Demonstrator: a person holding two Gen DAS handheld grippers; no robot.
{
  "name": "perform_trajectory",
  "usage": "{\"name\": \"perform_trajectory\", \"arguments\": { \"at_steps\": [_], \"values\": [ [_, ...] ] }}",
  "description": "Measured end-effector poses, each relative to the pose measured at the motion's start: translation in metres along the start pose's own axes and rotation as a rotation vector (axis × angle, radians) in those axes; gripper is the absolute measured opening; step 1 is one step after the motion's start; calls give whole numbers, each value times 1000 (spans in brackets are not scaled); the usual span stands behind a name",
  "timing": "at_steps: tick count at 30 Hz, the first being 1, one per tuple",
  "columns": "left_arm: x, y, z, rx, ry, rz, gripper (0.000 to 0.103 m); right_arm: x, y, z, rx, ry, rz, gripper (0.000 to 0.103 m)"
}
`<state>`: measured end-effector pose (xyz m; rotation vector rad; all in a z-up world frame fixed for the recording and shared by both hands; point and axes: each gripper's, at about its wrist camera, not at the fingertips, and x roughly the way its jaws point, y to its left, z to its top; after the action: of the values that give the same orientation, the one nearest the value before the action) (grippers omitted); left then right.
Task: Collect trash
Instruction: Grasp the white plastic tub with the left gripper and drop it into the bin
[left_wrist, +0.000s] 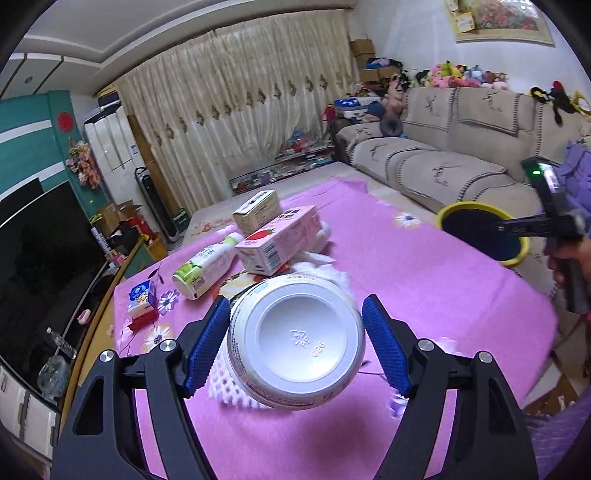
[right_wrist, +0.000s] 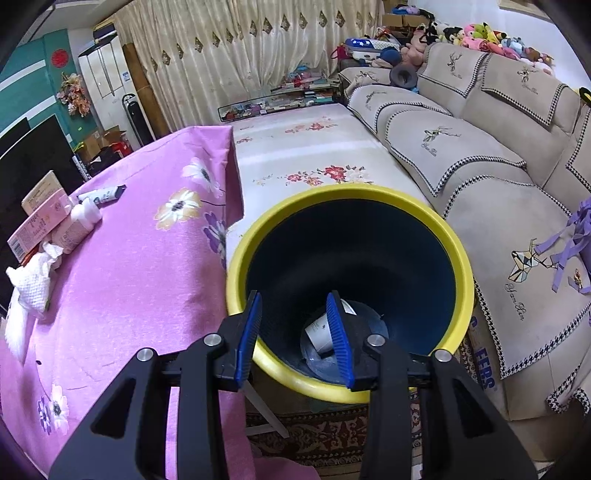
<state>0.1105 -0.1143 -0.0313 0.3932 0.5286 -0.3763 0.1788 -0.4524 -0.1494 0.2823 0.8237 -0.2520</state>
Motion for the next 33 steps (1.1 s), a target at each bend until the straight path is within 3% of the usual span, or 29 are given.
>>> {"name": "perform_trajectory", "arguments": {
  "at_steps": [5,11,19,24,33],
  "values": [
    [-16,-24,13,17,-28,-84,73,-21,-2,-1,-12,-36,0,35],
    [1,-71,43,70,-39,-230,73,-52,-24,-6,-2,-85,-46,35],
    [66,-157,96,159,-21,-402,73,-88,-82,-21,83,-127,-121,35],
    [119,-215,123,211,1,-452,73,-93,-110,-27,133,-129,-147,35],
    [223,-300,146,252,122,-505,74,-77,-140,-36,192,-89,-164,35]
  ]
}}
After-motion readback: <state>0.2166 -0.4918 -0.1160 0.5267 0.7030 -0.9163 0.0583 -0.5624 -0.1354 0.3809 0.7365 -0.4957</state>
